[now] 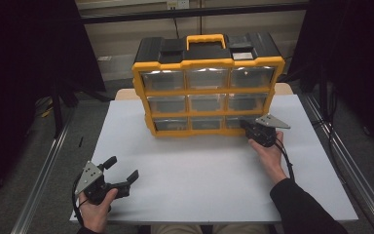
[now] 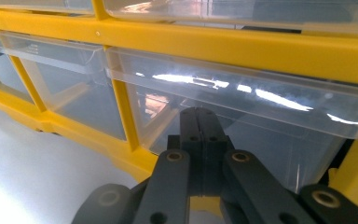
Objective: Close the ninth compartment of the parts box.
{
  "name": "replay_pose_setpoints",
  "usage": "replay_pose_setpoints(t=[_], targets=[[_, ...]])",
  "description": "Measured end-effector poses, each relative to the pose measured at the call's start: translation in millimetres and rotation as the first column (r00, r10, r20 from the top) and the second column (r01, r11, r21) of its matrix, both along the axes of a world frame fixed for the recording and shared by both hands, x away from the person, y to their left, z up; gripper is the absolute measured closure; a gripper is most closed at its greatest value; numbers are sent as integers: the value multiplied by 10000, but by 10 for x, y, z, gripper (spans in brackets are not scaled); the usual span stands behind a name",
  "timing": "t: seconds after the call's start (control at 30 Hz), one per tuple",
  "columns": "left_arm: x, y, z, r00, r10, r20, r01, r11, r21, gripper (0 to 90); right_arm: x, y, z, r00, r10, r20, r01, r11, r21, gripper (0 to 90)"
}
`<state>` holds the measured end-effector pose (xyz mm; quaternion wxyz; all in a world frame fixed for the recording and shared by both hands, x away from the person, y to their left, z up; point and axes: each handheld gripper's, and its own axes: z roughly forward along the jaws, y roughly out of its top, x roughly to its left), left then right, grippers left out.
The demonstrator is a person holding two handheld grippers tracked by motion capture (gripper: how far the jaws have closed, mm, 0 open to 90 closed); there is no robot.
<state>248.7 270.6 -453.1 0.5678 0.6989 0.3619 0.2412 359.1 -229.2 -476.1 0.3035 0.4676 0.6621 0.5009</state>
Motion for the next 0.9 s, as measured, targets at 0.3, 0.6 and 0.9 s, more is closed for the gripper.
replay_pose_setpoints(t=[0.3, 0.6, 0.9], targets=[[4, 3, 0, 10000, 49, 18, -49, 10000, -74, 43, -28, 43, 17, 9995, 308, 5, -308, 9992, 260, 700], [8, -4, -1, 10000, 47, -4, -47, 9999, -127, 43, -86, 41, 62, 9987, 476, -164, -471, 9985, 293, 501], [4, -2, 1, 10000, 58, 32, -57, 10000, -58, 42, -147, -8, 102, 9985, 390, -379, -381, 9990, 239, 244]])
